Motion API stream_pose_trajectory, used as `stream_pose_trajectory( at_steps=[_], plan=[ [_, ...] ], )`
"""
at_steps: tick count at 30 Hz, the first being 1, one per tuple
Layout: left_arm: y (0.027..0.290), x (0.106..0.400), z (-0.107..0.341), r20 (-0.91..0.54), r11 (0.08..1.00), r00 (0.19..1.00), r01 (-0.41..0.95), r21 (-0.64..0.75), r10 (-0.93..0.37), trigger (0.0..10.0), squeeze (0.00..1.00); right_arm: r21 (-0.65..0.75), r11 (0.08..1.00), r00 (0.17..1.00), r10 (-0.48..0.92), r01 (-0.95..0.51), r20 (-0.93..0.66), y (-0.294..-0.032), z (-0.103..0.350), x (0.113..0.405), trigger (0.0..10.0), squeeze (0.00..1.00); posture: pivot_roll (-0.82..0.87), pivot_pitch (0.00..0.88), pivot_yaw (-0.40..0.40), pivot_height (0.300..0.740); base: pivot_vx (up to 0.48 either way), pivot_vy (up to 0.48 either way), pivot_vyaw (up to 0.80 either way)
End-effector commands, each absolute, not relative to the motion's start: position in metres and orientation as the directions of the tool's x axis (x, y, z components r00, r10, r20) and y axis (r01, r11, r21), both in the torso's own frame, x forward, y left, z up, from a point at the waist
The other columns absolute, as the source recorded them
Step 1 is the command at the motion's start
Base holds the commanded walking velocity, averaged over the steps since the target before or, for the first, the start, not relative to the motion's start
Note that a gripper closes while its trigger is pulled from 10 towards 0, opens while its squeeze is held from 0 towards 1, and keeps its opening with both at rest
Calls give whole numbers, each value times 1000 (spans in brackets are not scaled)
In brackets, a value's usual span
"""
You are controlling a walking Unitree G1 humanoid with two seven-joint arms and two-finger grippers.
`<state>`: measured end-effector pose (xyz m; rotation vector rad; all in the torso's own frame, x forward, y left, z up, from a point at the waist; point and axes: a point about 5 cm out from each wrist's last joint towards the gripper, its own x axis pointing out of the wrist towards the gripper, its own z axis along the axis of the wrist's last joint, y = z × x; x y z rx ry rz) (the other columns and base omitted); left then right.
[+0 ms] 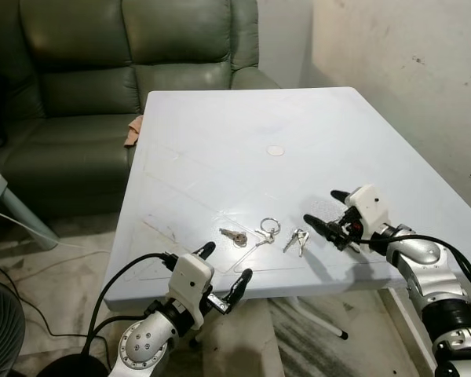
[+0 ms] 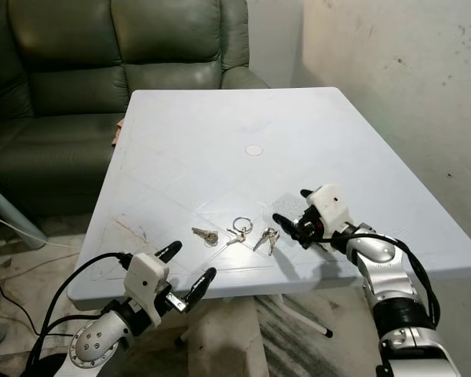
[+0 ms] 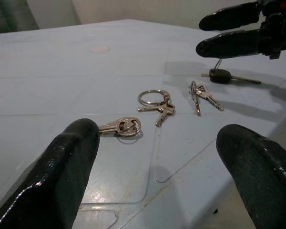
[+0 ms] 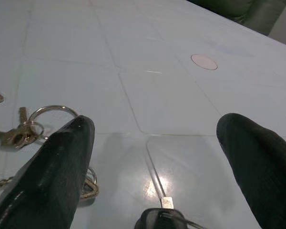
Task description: Hang keys on a hook
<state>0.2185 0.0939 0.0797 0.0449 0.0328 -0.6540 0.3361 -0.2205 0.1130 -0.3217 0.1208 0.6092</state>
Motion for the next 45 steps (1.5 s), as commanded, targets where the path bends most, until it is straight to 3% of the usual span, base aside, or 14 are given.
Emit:
stream_pose_trajectory(
  at_steps=[1, 14, 16, 18, 20, 21, 22, 26, 27, 29, 30, 43, 44, 45],
  plan=[
    [94, 215, 81, -51, 791, 791, 611, 33, -610, 10000, 0, -266, 788, 832, 522, -555, -188, -229, 119, 338, 10000, 0, -3, 25, 1, 740, 0, 0, 0],
    [97, 202, 78, -83, 783, 781, 622, 17, -619, 10000, 0, -244, 767, 800, 530, -593, -280, -254, 113, 329, 10000, 0, -17, 63, 10, 740, 0, 0, 0],
    [96, 200, 78, -85, 781, 779, 624, 15, -621, 10000, 0, -243, 763, 796, 532, -599, -290, -256, 112, 327, 6941, 0, -21, 70, 10, 740, 0, 0, 0],
    [95, 199, 78, -87, 780, 778, 625, 13, -622, 10000, 0, -243, 761, 793, 535, -602, -291, -256, 111, 326, 2863, 0, -22, 74, 12, 740, 0, 0, 0],
    [95, 199, 78, -88, 780, 778, 625, 12, -622, 10000, 0, -242, 761, 793, 536, -602, -289, -256, 110, 326, 2980, 0, -22, 76, 12, 740, 0, 0, 0],
    [95, 199, 78, -89, 780, 777, 626, 11, -623, 10000, 0, -234, 763, 793, 538, -602, -287, -255, 109, 326, 0, 0, -20, 81, 12, 740, 0, 0, 0],
    [95, 199, 78, -91, 780, 778, 625, 10, -622, 10000, 0, -227, 766, 793, 538, -601, -286, -255, 108, 326, 3529, 0, -19, 84, 14, 740, 0, 0, 0],
    [96, 197, 78, -96, 782, 779, 624, 6, -620, 10000, 0, -222, 768, 794, 539, -600, -281, -251, 107, 327, 3137, 0, -14, 89, 13, 740, 0, 0, 0],
    [97, 196, 78, -98, 783, 780, 622, 7, -618, 10000, 0, -220, 767, 792, 542, -603, -281, -251, 106, 327, 4431, 0, -10, 92, 14, 740, 0, 0, 0],
    [97, 196, 78, -101, 785, 782, 619, 8, -615, 10000, 0, -217, 766, 790, 545, -606, -281, -250, 106, 327, 4824, 0, -9, 93, 14, 740, 0, 0, 0],
    [98, 195, 78, -104, 788, 784, 616, 7, -612, 10000, 0, -215, 766, 790, 546, -606, -279, -248, 106, 328, 10000, 0, -4, 97, 12, 740, 0, 0, 0],
    [99, 190, 78, -117, 797, 792, 604, 2, -599, 10000, 0, -223, 789, 816, 520, -572, -253, -247, 110, 334, 10000, 0, 11, 108, 9, 740, 0, 0, 0],
    [99, 189, 78, -118, 798, 792, 603, 1, -599, 10000, 0, -220, 793, 819, 517, -568, -250, -247, 110, 334, 8392, 0, 11, 108, 9, 740, 0, 0, 0],
    [99, 189, 78, -119, 798, 792, 603, 1, -599, 10000, 0, -221, 799, 824, 511, -560, -244, -247, 111, 335, 5333, 0, 11, 108, 9, 740, 0, 0, 0]
  ],
)
